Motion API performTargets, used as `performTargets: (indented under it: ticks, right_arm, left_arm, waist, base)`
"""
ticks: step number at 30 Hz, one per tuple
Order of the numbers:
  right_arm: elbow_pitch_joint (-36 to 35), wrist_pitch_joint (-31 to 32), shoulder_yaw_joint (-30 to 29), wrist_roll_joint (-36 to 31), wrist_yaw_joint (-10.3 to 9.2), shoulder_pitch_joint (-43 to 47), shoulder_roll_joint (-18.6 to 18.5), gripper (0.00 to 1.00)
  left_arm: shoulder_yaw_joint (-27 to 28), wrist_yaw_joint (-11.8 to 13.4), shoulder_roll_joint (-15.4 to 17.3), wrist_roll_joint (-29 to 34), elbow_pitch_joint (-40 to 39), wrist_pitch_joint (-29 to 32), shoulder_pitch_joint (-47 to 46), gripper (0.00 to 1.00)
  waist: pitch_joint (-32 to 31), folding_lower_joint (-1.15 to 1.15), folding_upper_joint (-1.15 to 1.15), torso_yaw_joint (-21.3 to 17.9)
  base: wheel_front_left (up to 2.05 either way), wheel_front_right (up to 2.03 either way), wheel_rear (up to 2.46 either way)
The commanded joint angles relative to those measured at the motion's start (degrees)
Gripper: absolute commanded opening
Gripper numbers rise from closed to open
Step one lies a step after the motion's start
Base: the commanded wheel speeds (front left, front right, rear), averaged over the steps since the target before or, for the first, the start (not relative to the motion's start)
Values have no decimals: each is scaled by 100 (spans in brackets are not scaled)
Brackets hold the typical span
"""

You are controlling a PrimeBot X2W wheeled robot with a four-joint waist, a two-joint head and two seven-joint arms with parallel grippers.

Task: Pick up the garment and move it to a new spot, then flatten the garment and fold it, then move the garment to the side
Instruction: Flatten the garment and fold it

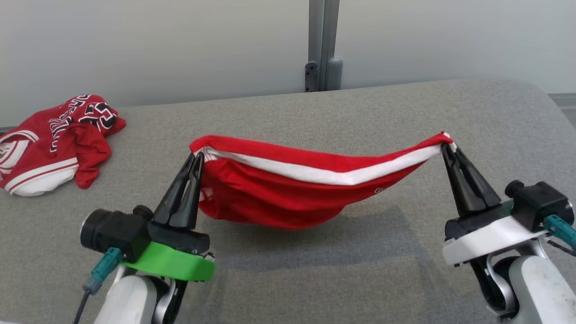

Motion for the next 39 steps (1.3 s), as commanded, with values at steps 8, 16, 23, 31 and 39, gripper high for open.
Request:
performTargets:
  ticks: [8, 16, 23, 31, 39]
  right_arm:
    - [-1391, 351, -335, 206, -9, -174, -48, 0]
    - [-1814, 842, -366, 483, -8, -601, -24, 0]
    - [-591, 809, 243, 480, -8, -2259, -170, 0]
    - [1133, 46, 309, 142, -8, -4819, 218, 0]
    - [2161, -476, 557, 111, -8, -5058, 687, 0]
  left_arm:
    - [181, 108, 275, -10, -1207, 364, -342, 0]
    - [269, 85, 607, -95, -1698, 1148, -1001, 0]
    - [173, 3, 976, -345, -685, 1612, -2351, 0]
    - [225, -19, 1185, -478, 610, 1341, -4712, 0]
    - [156, -20, 1138, -762, 1798, 870, -5197, 0]
  waist:
    - [-27, 0, 0, -23]
    - [277, 0, 0, -130]
    - [1062, 0, 0, -389]
    - [2085, 0, 0, -777]
    - [2749, 0, 0, -948]
  base:
    - [0, 0, 0]
    - [0, 0, 0]
    - [0, 0, 0]
    - [0, 0, 0]
    - [0, 0, 0]
